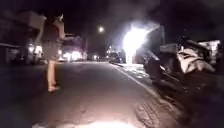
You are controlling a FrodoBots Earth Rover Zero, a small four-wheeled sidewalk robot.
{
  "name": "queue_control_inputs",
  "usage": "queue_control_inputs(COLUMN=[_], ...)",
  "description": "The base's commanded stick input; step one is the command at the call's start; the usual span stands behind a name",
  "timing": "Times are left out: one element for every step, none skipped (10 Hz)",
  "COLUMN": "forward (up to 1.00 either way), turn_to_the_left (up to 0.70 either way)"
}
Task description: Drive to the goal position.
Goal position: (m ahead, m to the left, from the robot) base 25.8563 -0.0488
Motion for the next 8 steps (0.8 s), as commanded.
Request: queue_control_inputs(forward=[1.0, 1.0, 1.0, 1.0, 1.0, 1.0, 1.0, 1.0], turn_to_the_left=[0.0, 0.0, 0.0, 0.0, 0.0, 0.0, 0.0, 0.0])
